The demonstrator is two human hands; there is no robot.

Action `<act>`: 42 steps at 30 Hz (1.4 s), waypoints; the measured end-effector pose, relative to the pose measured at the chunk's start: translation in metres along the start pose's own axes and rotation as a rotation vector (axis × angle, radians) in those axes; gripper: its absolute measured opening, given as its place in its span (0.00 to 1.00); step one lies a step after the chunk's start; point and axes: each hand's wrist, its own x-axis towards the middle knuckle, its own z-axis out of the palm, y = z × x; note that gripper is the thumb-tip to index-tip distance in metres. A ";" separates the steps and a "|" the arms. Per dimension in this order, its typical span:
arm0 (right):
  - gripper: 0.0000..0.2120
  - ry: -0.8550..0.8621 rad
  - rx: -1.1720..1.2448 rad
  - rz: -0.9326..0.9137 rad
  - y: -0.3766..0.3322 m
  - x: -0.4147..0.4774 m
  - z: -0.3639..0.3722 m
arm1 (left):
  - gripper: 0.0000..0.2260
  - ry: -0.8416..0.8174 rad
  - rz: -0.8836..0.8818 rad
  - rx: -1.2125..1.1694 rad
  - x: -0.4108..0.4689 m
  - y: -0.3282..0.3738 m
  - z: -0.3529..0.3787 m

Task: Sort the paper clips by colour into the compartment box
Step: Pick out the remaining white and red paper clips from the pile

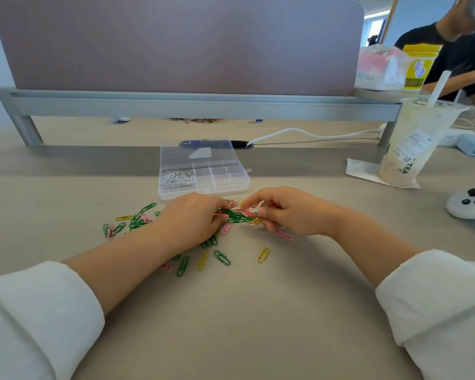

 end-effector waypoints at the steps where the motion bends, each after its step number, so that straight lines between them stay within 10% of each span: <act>1: 0.14 0.011 -0.002 0.006 0.000 0.001 0.000 | 0.14 -0.003 0.008 0.017 0.000 0.000 -0.001; 16: 0.18 0.271 0.127 0.161 0.009 0.011 0.000 | 0.07 -0.111 -0.028 -0.163 0.003 -0.007 -0.019; 42: 0.18 0.238 -0.078 0.134 0.003 0.009 0.009 | 0.09 -0.270 0.017 -0.213 0.004 -0.018 -0.036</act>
